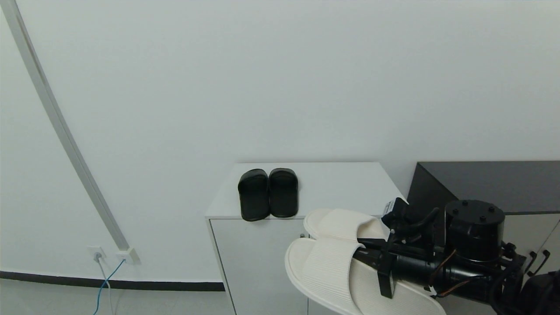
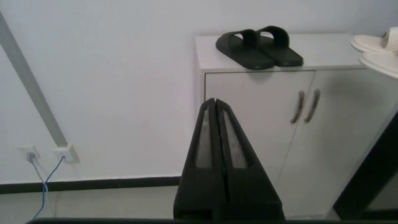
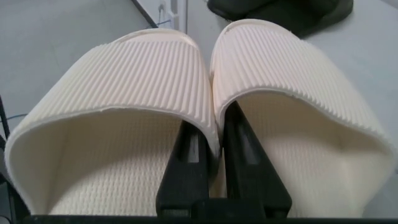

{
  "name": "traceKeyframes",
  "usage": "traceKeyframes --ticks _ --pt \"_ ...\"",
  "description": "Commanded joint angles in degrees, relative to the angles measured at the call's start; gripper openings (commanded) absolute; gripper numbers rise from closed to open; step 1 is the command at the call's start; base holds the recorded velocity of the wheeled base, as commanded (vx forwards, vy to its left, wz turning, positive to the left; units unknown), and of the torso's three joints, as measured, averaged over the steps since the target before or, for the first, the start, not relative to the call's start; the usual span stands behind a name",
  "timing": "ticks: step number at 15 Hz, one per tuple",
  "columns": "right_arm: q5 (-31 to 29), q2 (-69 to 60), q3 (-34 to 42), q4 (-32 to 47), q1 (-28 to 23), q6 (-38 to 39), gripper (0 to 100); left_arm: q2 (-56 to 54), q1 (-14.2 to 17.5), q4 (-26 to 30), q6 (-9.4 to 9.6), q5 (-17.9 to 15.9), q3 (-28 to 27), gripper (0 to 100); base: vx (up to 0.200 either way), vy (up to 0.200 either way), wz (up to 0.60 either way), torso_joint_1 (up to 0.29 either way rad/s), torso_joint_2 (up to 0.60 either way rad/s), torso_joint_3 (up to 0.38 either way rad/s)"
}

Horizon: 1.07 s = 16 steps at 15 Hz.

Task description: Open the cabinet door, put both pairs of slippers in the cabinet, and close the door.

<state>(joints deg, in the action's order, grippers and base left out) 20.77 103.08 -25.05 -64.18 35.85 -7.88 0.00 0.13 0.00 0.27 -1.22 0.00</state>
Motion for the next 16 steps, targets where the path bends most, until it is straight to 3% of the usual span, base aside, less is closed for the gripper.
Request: traceKeyframes --ticks 1,15,16 --pt "0.0 0.3 0.0 -0.1 0.0 0.1 0 0.0 0.0 0.0 0.0 0.0 0.0 0 0.0 0.0 0.0 0.0 0.0 0.0" --pt "-0.2 -0.1 1.9 -0.2 -0.5 1.7 0 0.0 0.0 0.0 0.08 0.0 0.0 0 0.0 0.0 0.0 0.0 0.0 0.0" --pt "-0.3 -0.1 2.5 -1.0 -0.5 1.7 0 0.1 0.0 0.0 -0.09 0.0 0.0 100 0.0 0.0 0.0 0.0 0.0 0.0"
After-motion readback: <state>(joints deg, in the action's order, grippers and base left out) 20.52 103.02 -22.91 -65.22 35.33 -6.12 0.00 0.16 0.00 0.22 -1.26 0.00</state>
